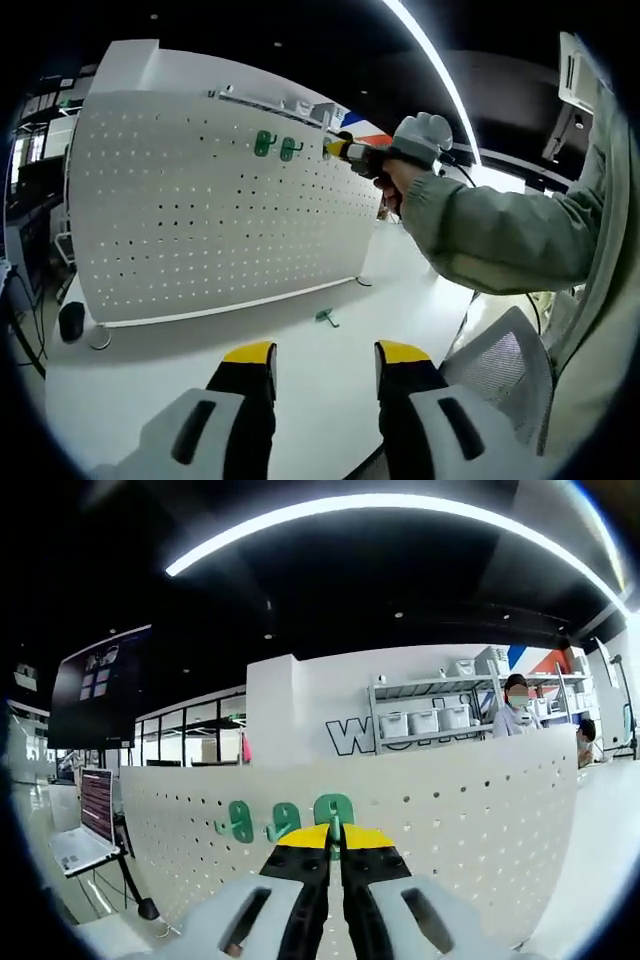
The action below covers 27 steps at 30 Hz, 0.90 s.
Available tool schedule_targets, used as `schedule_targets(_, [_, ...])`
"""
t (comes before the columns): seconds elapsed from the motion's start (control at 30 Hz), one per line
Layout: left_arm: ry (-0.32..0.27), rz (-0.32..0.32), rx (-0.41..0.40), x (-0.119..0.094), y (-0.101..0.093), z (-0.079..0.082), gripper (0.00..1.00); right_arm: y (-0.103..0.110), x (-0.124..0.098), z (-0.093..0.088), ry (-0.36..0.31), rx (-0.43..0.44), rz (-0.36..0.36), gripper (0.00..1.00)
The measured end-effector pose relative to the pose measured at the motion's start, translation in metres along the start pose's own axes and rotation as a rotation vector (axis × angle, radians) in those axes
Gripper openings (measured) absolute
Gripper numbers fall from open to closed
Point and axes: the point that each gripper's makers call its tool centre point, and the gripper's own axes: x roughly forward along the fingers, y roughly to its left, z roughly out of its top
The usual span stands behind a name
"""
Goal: Insert the hook assembly into the mounting plate slot until the hook locks in place.
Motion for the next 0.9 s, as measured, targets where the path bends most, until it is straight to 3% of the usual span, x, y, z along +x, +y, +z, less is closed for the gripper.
schedule_targets(0.9, [0.012, 0.005, -0.032, 0.009, 0.012, -0.006, 0.4, -0.008, 0.032, -0.013, -0.007, 0.026, -0.045, 0.0])
